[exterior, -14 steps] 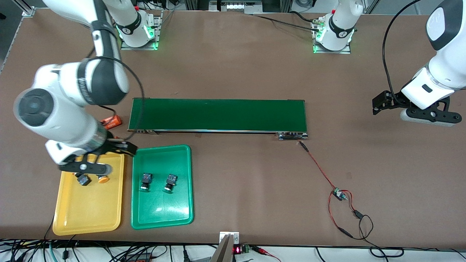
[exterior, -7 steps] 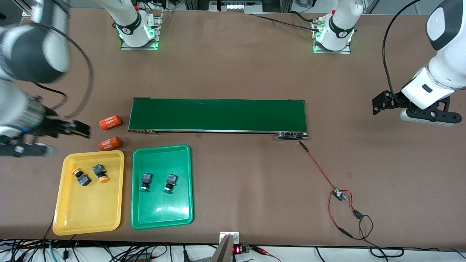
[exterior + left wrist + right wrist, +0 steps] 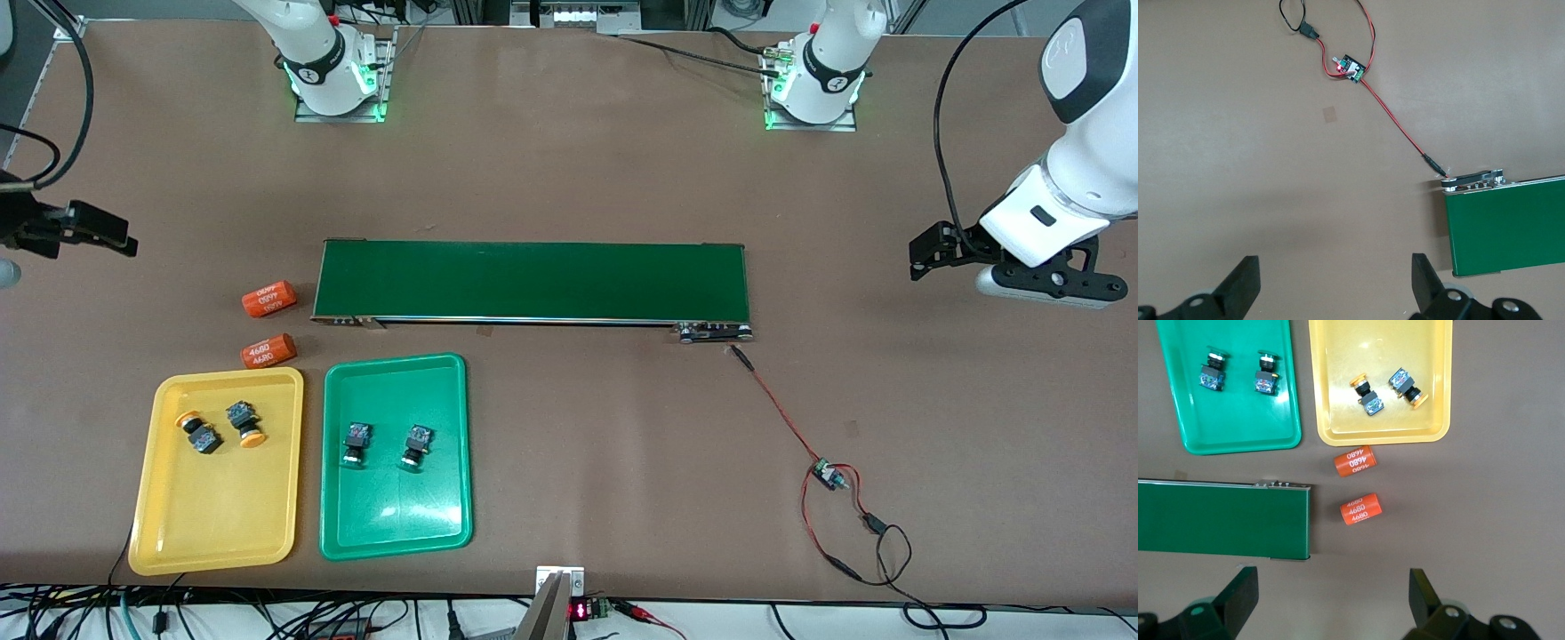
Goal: Sort buttons by color to trays
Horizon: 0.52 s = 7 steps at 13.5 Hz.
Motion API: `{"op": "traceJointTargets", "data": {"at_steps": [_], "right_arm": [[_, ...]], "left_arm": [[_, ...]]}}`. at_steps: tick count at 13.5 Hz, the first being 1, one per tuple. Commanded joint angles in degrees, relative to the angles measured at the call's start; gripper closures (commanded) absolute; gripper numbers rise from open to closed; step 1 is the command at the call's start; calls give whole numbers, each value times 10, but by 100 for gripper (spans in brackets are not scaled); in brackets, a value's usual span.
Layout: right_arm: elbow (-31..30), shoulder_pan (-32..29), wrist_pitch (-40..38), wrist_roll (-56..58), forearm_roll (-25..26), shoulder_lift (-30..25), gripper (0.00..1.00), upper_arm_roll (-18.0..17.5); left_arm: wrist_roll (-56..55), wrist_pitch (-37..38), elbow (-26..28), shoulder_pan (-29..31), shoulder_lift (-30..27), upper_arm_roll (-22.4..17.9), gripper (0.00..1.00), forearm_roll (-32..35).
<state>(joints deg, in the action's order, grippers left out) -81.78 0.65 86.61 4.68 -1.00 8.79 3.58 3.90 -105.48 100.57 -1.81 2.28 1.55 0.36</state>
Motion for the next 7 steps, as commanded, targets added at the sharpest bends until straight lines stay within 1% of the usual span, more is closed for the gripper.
{"op": "traceJointTargets", "data": {"at_steps": [1,3,6,7], "right_arm": [[-35,-26,10,-35,10,-38,0,-37],[-51,-26,8,-39,13,-56,0,-38],[-95,-26,31,-40,14,-83,0,-38],[-99,-28,32,-41,13,-86,0,-37]], "left_arm": [[-1,11,-7,-1,-3,2,0,12],[-1,11,-7,-1,-3,11,0,13],[0,11,-7,-1,-3,12,0,13],[0,11,-7,-1,-3,11,0,13]]}}
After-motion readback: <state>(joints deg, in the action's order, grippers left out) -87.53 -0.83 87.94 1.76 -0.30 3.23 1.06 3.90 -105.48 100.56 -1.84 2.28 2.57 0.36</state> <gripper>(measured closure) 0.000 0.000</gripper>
